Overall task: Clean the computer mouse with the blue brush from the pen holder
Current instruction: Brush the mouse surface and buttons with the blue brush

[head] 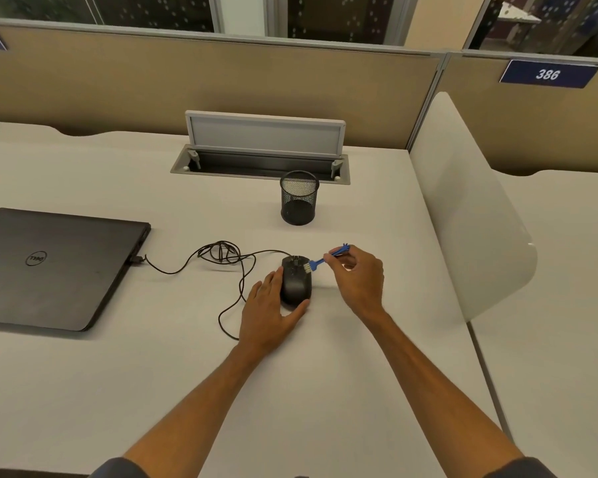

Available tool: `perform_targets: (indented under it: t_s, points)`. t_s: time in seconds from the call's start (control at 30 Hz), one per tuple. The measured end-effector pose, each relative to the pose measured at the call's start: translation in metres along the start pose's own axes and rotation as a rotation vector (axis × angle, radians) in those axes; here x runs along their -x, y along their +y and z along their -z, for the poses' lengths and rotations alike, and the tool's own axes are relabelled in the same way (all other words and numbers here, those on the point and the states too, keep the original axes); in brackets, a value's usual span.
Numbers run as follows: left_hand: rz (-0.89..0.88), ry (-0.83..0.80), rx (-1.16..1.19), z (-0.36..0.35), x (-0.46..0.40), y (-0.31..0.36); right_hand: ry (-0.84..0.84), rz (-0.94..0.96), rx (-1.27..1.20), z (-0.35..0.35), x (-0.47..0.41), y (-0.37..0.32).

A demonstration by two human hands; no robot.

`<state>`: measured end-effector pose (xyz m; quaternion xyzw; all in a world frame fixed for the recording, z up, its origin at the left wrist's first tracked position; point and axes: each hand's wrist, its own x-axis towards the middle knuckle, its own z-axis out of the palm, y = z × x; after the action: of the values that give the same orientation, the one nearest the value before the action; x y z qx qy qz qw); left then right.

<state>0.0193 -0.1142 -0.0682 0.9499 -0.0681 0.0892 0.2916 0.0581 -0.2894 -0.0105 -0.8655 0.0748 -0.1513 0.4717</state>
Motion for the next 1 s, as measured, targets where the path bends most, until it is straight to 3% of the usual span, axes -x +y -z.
perform_targets:
  t_s: [0.17, 0.4, 0.6, 0.83, 1.0]
  points:
    - [0.012, 0.011, -0.002, 0.0, 0.001, 0.0, -0.211, 0.065, -0.011, -0.007, 0.003, -0.002]
    - [0.007, 0.03, -0.008, 0.001, 0.001, 0.002, -0.022, -0.001, 0.071, -0.001, -0.018, 0.004]
    - [0.008, 0.027, -0.002, 0.001, 0.001, 0.002, -0.238, 0.006, -0.085, 0.002, -0.011, 0.004]
    - [0.0, 0.042, -0.01, 0.002, 0.001, 0.004, -0.083, -0.031, 0.012, 0.006, -0.017, 0.014]
    - [0.003, 0.034, -0.006, 0.002, 0.001, 0.004, -0.214, -0.008, -0.083, 0.001, -0.015, 0.011]
